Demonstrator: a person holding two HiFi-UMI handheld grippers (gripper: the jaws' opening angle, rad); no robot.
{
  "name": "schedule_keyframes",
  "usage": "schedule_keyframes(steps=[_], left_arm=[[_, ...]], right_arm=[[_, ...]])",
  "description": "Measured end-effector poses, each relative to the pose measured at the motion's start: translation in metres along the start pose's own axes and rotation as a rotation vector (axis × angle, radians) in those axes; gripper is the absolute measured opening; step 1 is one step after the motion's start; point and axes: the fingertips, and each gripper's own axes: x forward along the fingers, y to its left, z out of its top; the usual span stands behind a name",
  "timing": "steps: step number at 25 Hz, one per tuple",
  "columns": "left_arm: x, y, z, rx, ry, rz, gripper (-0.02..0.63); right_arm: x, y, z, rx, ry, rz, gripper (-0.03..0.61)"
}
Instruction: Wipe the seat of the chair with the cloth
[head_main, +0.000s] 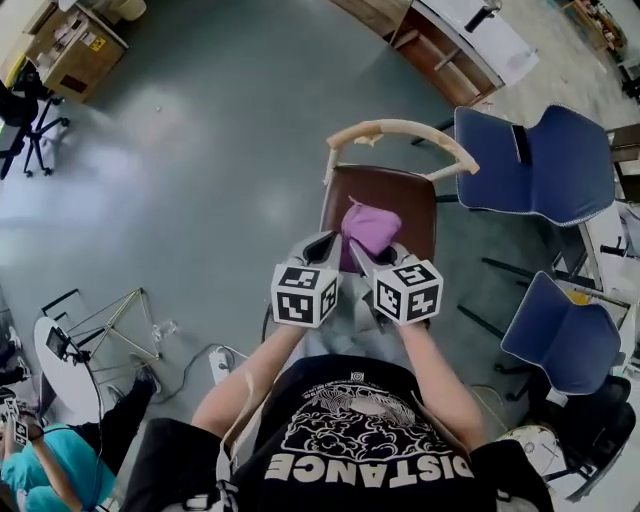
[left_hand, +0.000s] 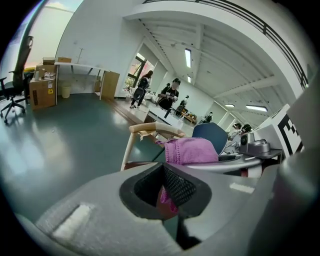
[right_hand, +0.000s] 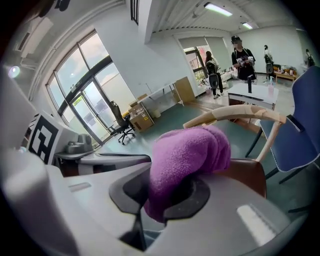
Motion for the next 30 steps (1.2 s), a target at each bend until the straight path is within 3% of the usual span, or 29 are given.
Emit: schedule_keyframes(steps=[6,12,20,30], left_arm=[[0.045,0.039,0.003,-0.025,0.027,0.018,-0.002],[0.09,0.072,-0.022,-0.087,0.056,0.035,-0.002],[0.139,0.095,-0.059,-0.128,0.097,0.1,0.0],[0.182,0.12,-0.078,-0.13,0.08,0.141,0.002]], right_arm=[[0.062,-0.029,0.004,0.007,0.053,0.005,0.061],[0.121,-0.078,-0.022,0.031,0.11,-0.018,0.063],[0.196,-0.129,-0.051,0.083,0.145,0.04,0.063],[0.256,-0.158,-0.077,0.104,0.156,0.101,0.063]])
